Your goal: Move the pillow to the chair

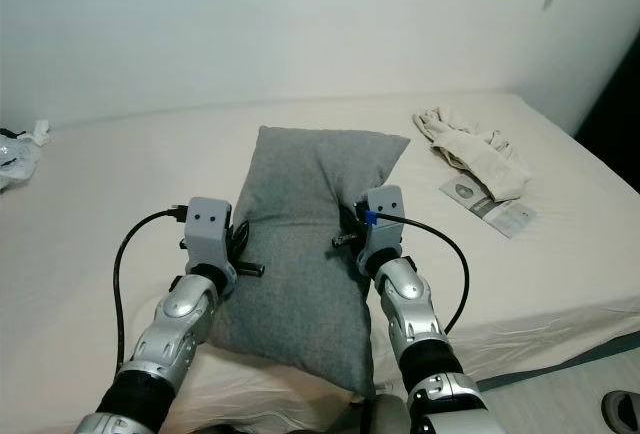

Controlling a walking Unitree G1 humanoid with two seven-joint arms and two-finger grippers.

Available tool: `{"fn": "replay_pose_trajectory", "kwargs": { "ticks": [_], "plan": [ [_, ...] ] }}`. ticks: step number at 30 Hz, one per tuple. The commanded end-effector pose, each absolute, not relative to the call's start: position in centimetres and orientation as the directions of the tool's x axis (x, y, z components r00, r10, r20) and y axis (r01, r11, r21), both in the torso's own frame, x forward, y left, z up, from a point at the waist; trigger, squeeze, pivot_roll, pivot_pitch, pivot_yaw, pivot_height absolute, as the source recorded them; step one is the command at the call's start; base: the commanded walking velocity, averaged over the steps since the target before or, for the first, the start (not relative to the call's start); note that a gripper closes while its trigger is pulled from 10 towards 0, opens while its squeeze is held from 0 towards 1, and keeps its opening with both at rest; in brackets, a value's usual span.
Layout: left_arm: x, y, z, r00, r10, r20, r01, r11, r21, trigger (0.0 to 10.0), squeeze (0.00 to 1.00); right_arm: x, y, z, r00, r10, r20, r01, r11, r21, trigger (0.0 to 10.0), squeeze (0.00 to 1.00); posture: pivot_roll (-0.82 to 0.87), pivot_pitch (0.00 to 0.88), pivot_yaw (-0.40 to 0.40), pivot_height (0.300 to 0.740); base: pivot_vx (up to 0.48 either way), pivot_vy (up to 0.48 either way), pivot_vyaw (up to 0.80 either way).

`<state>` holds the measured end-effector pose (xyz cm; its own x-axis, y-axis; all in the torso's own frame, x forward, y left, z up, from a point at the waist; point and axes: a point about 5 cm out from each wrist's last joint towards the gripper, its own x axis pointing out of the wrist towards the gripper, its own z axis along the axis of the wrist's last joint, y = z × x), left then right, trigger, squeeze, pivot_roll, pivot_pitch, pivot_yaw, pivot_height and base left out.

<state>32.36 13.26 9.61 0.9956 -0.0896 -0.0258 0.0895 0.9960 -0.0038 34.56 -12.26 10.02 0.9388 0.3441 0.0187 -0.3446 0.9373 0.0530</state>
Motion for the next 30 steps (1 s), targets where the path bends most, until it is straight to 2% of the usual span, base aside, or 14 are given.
{"fn": "replay_pose_trajectory", "kwargs": {
  "ticks": [1,13,30],
  "plan": [
    [32.14,16.45,9.57,0.998,0.066,-0.005,-0.066,0.998,0.009,10.0,0.00,34.76,-14.68,11.16,0.960,0.266,0.091,-0.271,0.962,0.046,10.0,0.00,-0.03,0.022,-0.043,0.638,0.000,0.000,0.00],
    [32.18,16.42,9.67,0.997,0.074,0.003,-0.074,0.997,-0.004,10.0,0.00,34.73,-14.67,11.00,0.961,0.265,0.081,-0.267,0.963,0.025,10.0,0.00,-0.03,0.022,-0.040,0.687,0.000,0.000,0.00],
    [32.10,16.95,9.78,0.993,0.118,0.004,-0.118,0.992,-0.037,10.0,0.00,34.75,-13.97,10.73,0.946,0.320,0.058,-0.322,0.947,0.022,10.0,0.00,-0.02,0.015,-0.055,0.687,0.000,0.000,0.00]
  ]
}}
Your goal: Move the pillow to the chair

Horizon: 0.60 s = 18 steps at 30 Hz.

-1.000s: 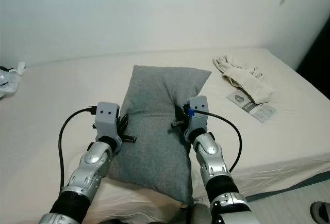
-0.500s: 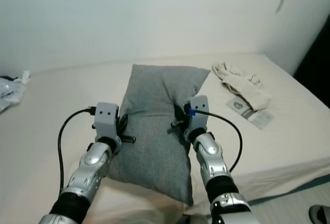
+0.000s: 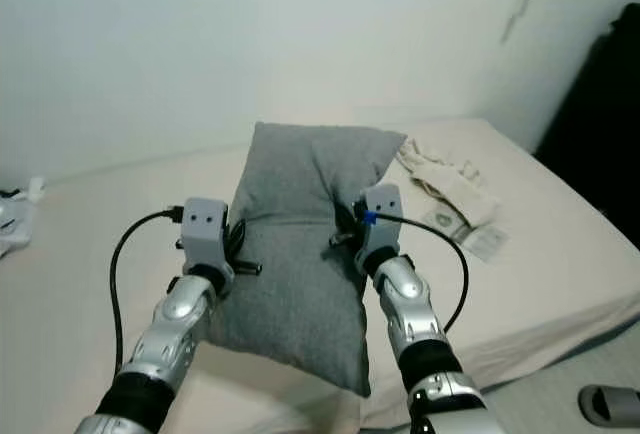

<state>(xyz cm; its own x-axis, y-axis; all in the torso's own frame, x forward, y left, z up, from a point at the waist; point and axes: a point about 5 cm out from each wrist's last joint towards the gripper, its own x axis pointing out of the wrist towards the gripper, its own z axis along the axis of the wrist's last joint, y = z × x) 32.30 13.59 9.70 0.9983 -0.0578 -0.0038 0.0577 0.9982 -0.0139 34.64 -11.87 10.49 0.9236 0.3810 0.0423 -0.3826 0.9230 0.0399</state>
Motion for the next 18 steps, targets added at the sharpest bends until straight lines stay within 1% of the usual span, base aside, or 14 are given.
{"fn": "replay_pose_trajectory", "kwargs": {
  "ticks": [1,3,5,9,11,12,14,15,17,18],
  "plan": [
    [32.1,17.0,9.8,0.993,0.118,0.004,-0.118,0.992,-0.037,10.0,0.00,34.7,-14.0,10.7,0.946,0.320,0.058,-0.322,0.947,0.022,10.0,0.00,-0.02,0.015,-0.055,0.687,0.000,0.000,0.00],
    [32.1,17.0,9.7,0.992,0.127,-0.005,-0.128,0.991,-0.039,10.0,0.00,34.8,-14.0,10.9,0.944,0.323,0.068,-0.325,0.945,0.026,10.0,0.00,-0.02,0.016,-0.058,0.687,0.000,0.000,0.00],
    [32.0,17.3,9.1,0.987,0.157,-0.037,-0.158,0.986,-0.045,10.0,0.00,34.7,-13.8,10.9,0.938,0.339,0.074,-0.341,0.940,0.023,10.0,0.00,-0.01,0.011,-0.072,0.702,0.000,0.000,0.00],
    [31.9,17.5,9.1,0.984,0.173,-0.035,-0.174,0.983,-0.052,10.0,0.00,34.7,-13.6,10.7,0.936,0.347,0.065,-0.349,0.937,0.024,10.0,0.00,0.00,0.010,-0.077,0.712,0.000,0.000,0.00],
    [31.7,18.1,8.7,0.972,0.223,-0.076,-0.229,0.971,-0.076,10.0,0.00,34.6,-13.5,10.4,0.936,0.349,0.048,-0.351,0.936,0.033,10.0,0.00,0.00,0.015,-0.075,0.722,0.000,0.000,0.00],
    [31.7,18.1,8.7,0.972,0.223,-0.076,-0.229,0.971,-0.076,10.0,0.00,34.6,-13.5,10.4,0.936,0.349,0.048,-0.351,0.936,0.033,10.0,0.00,0.00,0.015,-0.075,0.722,0.000,0.000,0.00],
    [31.6,18.7,8.1,0.952,0.273,-0.138,-0.290,0.949,-0.125,10.0,0.00,34.6,-13.3,9.9,0.936,0.352,0.021,-0.352,0.935,0.034,10.0,0.00,-0.01,0.020,-0.066,0.722,0.000,0.000,0.00],
    [31.5,18.9,7.7,0.947,0.276,-0.163,-0.300,0.942,-0.149,10.0,0.00,34.5,-13.2,9.7,0.936,0.352,0.011,-0.353,0.935,0.031,10.0,0.00,-0.01,0.023,-0.064,0.722,0.000,0.000,0.00],
    [31.4,18.9,7.5,0.950,0.263,-0.172,-0.289,0.945,-0.152,10.0,0.00,34.4,-13.3,9.4,0.938,0.347,-0.002,-0.347,0.938,0.027,10.0,0.00,-0.01,0.023,-0.061,0.722,0.000,0.000,0.00],
    [31.3,18.4,7.6,0.969,0.196,-0.150,-0.219,0.963,-0.157,10.0,0.00,34.0,-13.6,8.9,0.941,0.339,-0.018,-0.338,0.941,0.021,10.0,0.00,-0.01,0.024,-0.058,0.722,0.000,0.000,0.00]
  ]
}}
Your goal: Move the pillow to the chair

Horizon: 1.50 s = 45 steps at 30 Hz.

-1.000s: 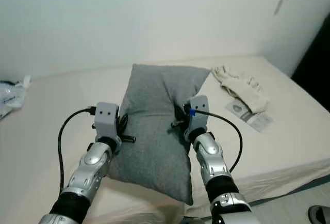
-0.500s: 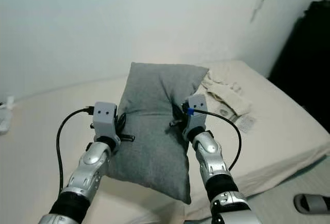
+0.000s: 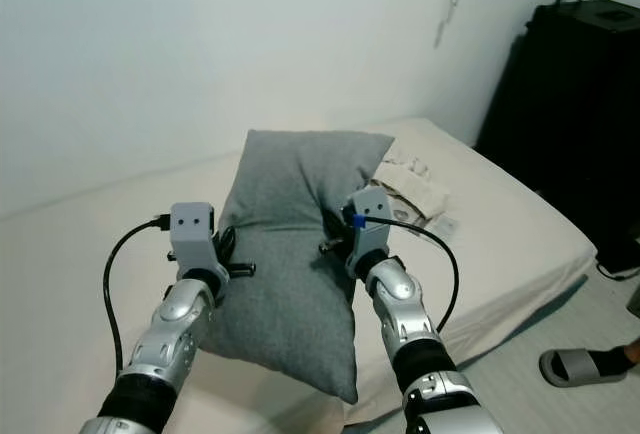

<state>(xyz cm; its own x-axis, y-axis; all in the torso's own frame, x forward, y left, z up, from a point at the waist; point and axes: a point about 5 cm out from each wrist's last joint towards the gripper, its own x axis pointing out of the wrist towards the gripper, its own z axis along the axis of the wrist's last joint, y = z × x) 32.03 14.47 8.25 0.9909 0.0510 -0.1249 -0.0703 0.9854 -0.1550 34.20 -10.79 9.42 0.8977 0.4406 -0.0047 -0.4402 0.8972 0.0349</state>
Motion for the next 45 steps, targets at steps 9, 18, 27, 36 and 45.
{"fn": "replay_pose_trajectory", "kwargs": {
  "ticks": [9,18,27,36,45],
  "plan": [
    [31.3,18.1,7.7,0.981,0.154,-0.119,-0.163,0.984,-0.073,10.0,0.00,33.4,-14.2,7.9,0.949,0.313,-0.043,-0.313,0.950,0.023,10.0,0.00,-0.02,0.032,-0.040,0.722,0.000,0.000,0.00],
    [31.4,17.8,7.4,0.983,0.120,-0.141,-0.129,0.990,-0.058,10.0,0.00,33.1,-14.6,7.2,0.955,0.289,-0.067,-0.290,0.957,0.008,10.0,0.00,-0.03,0.028,-0.035,0.722,0.000,0.000,0.00],
    [31.0,18.1,6.2,0.981,0.083,-0.177,-0.072,0.995,0.065,10.0,0.00,32.9,-15.5,6.4,0.963,0.245,-0.112,-0.248,0.969,-0.013,10.0,0.00,-0.03,0.031,-0.038,0.722,0.000,0.000,0.00],
    [30.6,18.2,5.4,0.974,0.098,-0.205,-0.085,0.994,0.073,10.0,0.00,32.5,-15.3,5.8,0.960,0.246,-0.133,-0.249,0.969,-0.007,10.0,0.00,-0.03,0.022,-0.042,0.722,0.000,0.000,0.00],
    [30.4,18.3,4.9,0.973,0.098,-0.210,-0.081,0.993,0.085,10.0,0.00,32.5,-15.1,5.7,0.958,0.253,-0.138,-0.258,0.966,-0.015,10.0,0.00,-0.03,0.012,-0.047,0.722,0.000,0.000,0.00]
  ]
}}
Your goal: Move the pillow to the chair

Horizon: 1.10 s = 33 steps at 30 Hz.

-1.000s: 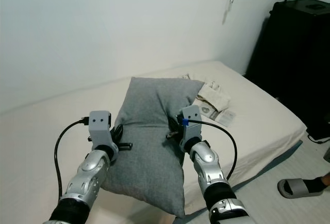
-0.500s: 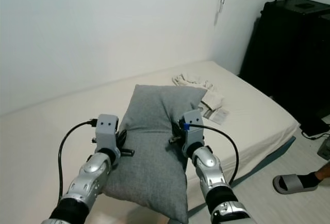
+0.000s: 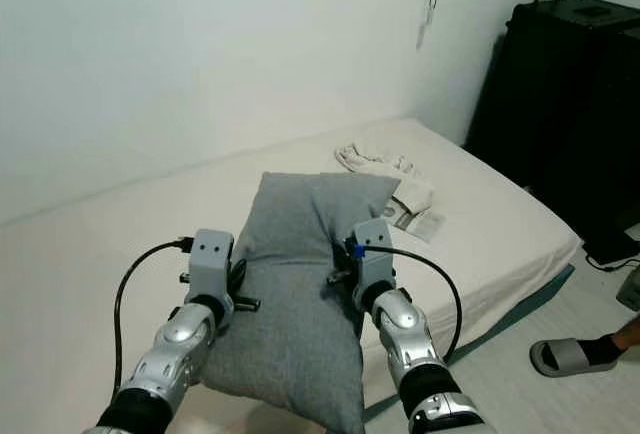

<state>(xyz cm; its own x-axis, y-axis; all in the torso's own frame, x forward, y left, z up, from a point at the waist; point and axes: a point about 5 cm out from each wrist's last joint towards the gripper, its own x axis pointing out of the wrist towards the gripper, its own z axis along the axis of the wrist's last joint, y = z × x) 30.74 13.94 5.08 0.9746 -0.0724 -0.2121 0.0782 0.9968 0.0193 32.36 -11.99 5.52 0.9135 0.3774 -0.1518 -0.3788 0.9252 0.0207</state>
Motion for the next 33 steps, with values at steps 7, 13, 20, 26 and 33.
{"fn": "replay_pose_trajectory", "kwargs": {
  "ticks": [7,13,20,26,33],
  "plan": [
    [30.52,18.22,5.10,0.976,0.103,-0.194,-0.094,0.994,0.053,10.0,0.00,32.62,-15.25,5.76,0.957,0.255,-0.140,-0.260,0.965,-0.020,10.0,0.00,-0.03,0.004,-0.050,0.722,0.000,0.000,0.00],
    [30.56,18.21,5.12,0.976,0.110,-0.188,-0.106,0.994,0.031,10.0,0.00,32.63,-15.28,5.79,0.957,0.255,-0.137,-0.261,0.965,-0.021,10.0,0.00,-0.03,0.000,-0.049,0.722,0.000,0.000,0.00],
    [30.80,18.51,5.31,0.972,0.132,-0.194,-0.125,0.991,0.046,10.0,0.00,32.69,-15.28,5.82,0.957,0.256,-0.137,-0.261,0.965,-0.021,10.0,0.00,-0.03,0.002,-0.051,0.722,0.000,-0.162,0.00],
    [30.75,18.63,5.09,0.968,0.141,-0.207,-0.139,0.990,0.023,10.0,0.00,32.72,-15.28,5.85,0.957,0.255,-0.136,-0.260,0.965,-0.021,10.0,0.00,-0.03,0.002,-0.050,0.722,0.000,-0.320,0.00],
    [30.80,18.58,5.04,0.969,0.129,-0.212,-0.126,0.992,0.026,10.0,0.00,32.67,-15.28,5.78,0.957,0.255,-0.139,-0.261,0.965,-0.019,10.0,0.00,-0.03,0.005,-0.049,0.722,0.000,0.000,0.00]
  ]
}}
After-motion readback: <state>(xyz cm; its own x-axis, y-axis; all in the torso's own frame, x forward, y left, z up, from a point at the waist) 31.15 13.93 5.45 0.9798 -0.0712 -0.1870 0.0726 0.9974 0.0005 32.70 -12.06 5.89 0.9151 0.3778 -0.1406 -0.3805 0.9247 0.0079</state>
